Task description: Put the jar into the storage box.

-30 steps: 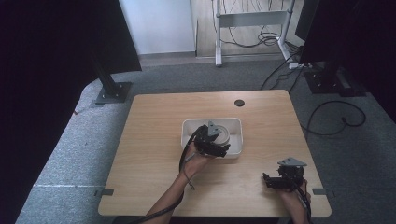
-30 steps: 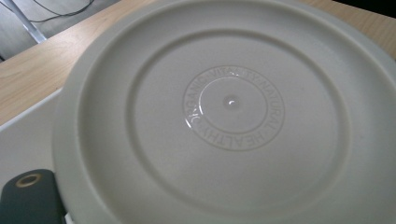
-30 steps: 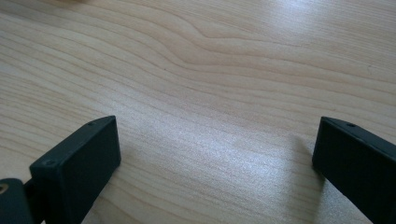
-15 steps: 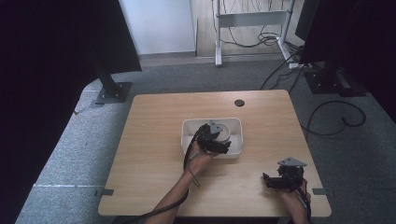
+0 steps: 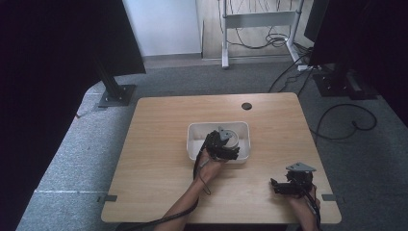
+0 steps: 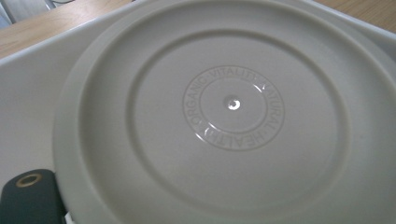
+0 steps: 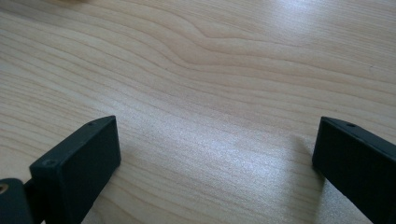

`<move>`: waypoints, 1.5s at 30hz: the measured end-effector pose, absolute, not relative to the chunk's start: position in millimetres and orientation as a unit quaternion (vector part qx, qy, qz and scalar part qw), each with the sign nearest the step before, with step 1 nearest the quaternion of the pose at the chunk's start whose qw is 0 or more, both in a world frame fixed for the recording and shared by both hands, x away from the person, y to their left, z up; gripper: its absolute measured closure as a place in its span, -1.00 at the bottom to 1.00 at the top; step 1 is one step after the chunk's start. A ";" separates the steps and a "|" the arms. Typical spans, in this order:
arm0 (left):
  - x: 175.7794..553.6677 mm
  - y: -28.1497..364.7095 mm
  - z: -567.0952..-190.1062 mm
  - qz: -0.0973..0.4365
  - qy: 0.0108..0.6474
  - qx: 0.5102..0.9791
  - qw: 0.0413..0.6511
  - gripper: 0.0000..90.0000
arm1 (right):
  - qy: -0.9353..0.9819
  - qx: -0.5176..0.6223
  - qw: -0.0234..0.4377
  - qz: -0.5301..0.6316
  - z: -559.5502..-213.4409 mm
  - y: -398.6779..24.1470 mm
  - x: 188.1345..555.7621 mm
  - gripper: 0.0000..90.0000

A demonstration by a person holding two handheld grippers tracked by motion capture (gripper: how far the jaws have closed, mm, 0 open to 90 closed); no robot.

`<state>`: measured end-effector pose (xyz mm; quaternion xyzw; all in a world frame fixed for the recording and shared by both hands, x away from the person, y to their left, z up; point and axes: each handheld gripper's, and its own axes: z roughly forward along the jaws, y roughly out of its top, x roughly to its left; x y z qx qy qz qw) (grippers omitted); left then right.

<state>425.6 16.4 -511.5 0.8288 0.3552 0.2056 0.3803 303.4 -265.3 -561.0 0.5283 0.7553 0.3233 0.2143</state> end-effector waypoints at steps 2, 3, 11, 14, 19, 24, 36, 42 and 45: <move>424.3 15.5 -512.6 0.209 0.359 0.828 0.376 -0.77 | 0.756 0.528 0.214 0.323 -561.0 -265.3 303.4 -0.99; 423.7 15.1 -513.5 0.211 0.359 0.829 0.375 -0.77 | 0.756 0.528 0.214 0.323 -561.0 -265.3 303.4 -0.99; 422.0 10.8 -521.9 0.207 0.369 0.830 0.363 -0.77 | 0.756 0.527 0.214 0.323 -561.0 -265.3 303.4 -0.99; 422.6 10.8 -526.1 0.205 0.374 0.831 0.358 -0.77 | 0.756 0.527 0.214 0.324 -561.0 -265.3 303.4 -0.99; 424.0 13.2 -528.1 0.197 0.386 0.825 0.363 -0.77 | 0.756 0.527 0.214 0.324 -561.0 -265.2 303.4 -0.99; 426.3 14.5 -527.3 0.182 0.396 0.825 0.361 -0.77 | 0.757 0.526 0.214 0.324 -561.0 -265.2 303.4 -0.99; 427.8 17.5 -524.2 0.172 0.398 0.822 0.370 -0.93 | 0.757 0.526 0.214 0.324 -561.1 -265.2 303.3 -0.99; 423.1 16.9 -520.5 0.175 0.388 0.824 0.375 -0.93 | 0.756 0.527 0.214 0.324 -561.1 -265.2 303.3 -0.99; 421.6 17.8 -518.1 0.179 0.384 0.824 0.377 -0.93 | 0.757 0.527 0.214 0.324 -561.0 -265.2 303.3 -0.99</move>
